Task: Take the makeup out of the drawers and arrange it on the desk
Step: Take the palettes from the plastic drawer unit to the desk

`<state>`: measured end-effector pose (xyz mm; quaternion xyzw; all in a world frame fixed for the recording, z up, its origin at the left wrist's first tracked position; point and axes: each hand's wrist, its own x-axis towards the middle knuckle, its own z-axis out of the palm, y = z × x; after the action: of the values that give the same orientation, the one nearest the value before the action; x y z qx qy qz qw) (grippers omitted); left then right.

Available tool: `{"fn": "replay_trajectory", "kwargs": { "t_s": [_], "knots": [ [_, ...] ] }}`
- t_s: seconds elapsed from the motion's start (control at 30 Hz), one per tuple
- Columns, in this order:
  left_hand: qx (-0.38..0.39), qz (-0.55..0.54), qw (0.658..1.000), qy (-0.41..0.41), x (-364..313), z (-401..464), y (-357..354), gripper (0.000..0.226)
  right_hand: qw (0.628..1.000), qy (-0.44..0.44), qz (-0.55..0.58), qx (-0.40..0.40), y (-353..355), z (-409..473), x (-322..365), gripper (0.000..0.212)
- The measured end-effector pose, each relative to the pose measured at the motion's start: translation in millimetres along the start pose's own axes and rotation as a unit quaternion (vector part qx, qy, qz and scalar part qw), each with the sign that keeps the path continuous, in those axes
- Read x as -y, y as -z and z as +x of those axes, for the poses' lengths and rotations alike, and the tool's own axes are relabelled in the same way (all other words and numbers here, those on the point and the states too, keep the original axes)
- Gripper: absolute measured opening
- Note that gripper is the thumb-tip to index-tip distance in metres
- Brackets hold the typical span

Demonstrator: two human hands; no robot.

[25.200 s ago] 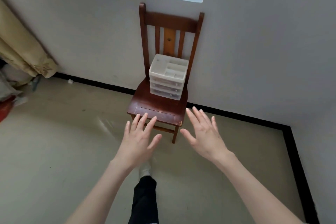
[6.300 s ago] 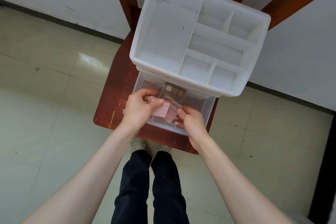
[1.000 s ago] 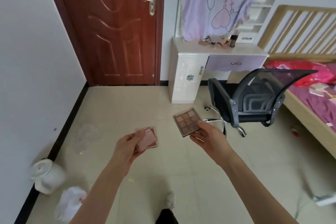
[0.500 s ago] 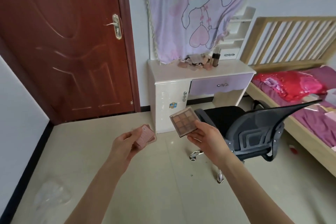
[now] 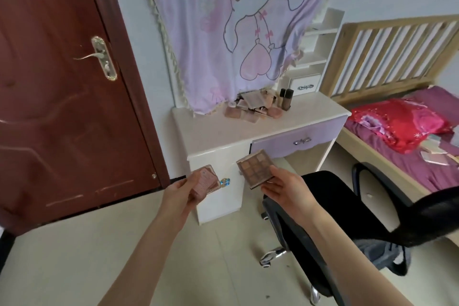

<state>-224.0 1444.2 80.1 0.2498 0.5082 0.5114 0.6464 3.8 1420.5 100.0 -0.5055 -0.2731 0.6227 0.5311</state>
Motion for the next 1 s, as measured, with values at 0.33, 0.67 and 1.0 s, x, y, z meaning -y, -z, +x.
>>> {"fn": "replay_trajectory", "kwargs": {
  "t_s": [0.33,0.67,1.0],
  "knots": [
    [-0.006,0.019,0.999,0.039,-34,165,-72,0.023,0.998,-0.024,0.018,-0.056,4,160,57,0.015],
    [0.018,0.01,0.999,0.043,-74,309,-145,0.016,0.995,-0.05,0.023,-0.08,25,327,116,0.015],
    [0.032,0.05,0.992,0.115,-87,404,-185,0.035,0.991,-0.072,0.039,-0.103,31,430,137,0.014]
  ]
}}
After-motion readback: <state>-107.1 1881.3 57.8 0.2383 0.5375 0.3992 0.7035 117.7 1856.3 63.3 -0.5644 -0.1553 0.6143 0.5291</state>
